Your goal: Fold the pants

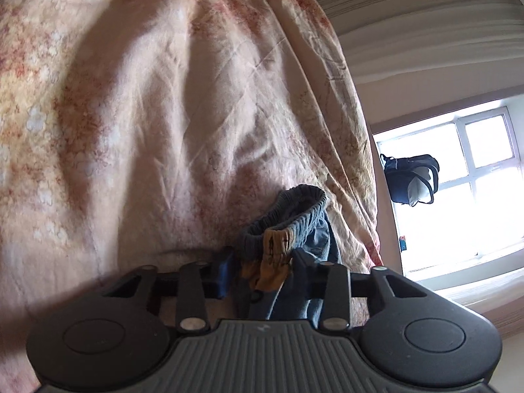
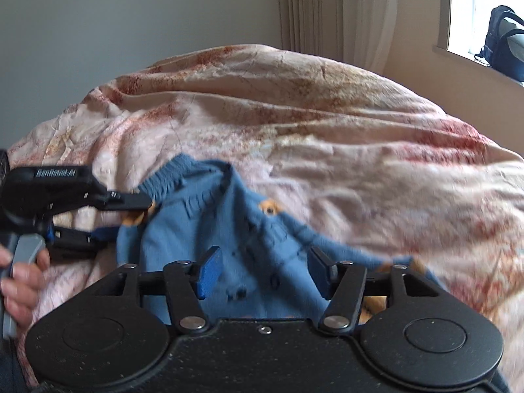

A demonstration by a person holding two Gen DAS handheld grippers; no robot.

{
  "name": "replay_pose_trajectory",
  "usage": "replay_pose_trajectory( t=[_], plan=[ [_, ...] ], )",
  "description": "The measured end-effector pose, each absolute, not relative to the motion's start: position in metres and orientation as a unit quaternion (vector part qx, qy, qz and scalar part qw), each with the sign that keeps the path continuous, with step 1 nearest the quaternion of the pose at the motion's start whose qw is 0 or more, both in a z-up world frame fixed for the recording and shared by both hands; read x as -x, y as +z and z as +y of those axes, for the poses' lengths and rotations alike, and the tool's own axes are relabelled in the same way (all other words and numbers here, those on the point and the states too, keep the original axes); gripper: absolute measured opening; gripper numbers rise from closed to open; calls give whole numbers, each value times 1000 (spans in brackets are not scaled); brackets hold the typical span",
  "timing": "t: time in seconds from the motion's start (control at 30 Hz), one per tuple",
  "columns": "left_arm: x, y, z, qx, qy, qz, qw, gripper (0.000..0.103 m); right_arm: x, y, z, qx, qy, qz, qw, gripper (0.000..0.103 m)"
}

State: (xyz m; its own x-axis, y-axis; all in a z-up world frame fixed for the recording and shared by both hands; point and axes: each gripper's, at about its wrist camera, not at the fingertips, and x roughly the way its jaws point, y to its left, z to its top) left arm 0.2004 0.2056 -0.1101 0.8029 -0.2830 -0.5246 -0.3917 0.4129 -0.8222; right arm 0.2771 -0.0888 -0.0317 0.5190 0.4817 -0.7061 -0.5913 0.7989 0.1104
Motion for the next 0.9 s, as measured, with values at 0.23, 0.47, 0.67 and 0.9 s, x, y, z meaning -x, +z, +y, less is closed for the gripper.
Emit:
replay_pose_trajectory(
  t=[0.23, 0.47, 0.67, 0.9],
  plan=[
    [-201, -117, 209, 558, 38, 308, 770, 21, -283, -31, -89, 59, 270, 358, 892, 66],
    [-199, -90, 195, 483, 40, 284, 827, 18, -332, -52, -66, 104, 223, 389, 888, 72],
    [-199, -89, 194, 475, 58, 290, 829, 17, -360, -46, -82, 51, 147, 366, 917, 67],
    [-198, -85, 191, 453, 55, 285, 843, 17, -339, -51, -34, 154, 251, 372, 880, 78]
  ],
)
